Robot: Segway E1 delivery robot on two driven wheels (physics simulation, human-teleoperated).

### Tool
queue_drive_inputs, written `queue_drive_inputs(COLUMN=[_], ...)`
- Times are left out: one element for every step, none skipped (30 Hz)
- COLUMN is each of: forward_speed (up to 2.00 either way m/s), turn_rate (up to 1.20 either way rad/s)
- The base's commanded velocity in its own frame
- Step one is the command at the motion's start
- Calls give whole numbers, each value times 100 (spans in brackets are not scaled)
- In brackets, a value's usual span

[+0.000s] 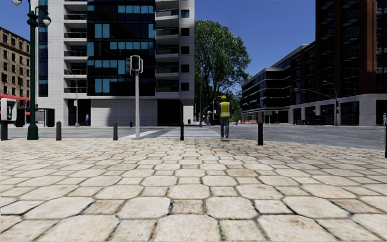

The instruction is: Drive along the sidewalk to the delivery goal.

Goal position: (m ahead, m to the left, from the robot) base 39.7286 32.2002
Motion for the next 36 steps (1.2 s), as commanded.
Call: queue_drive_inputs(forward_speed=[181,181,181,181,181,181,181,181,180,180,180,179,179,179,179,179,179,179,179,179,179,179,179,178,178,178,178,178,178,178,178,178,178,178,178,178], turn_rate=[0,0,0,0,-2,-15,-15,-22,-24,-25,-25,-25,-25,-25,-25,-25,-25,-25,-23,-23,-13,-6,0,0,0,0,0,0,0,0,0,0,0,0,0,0])
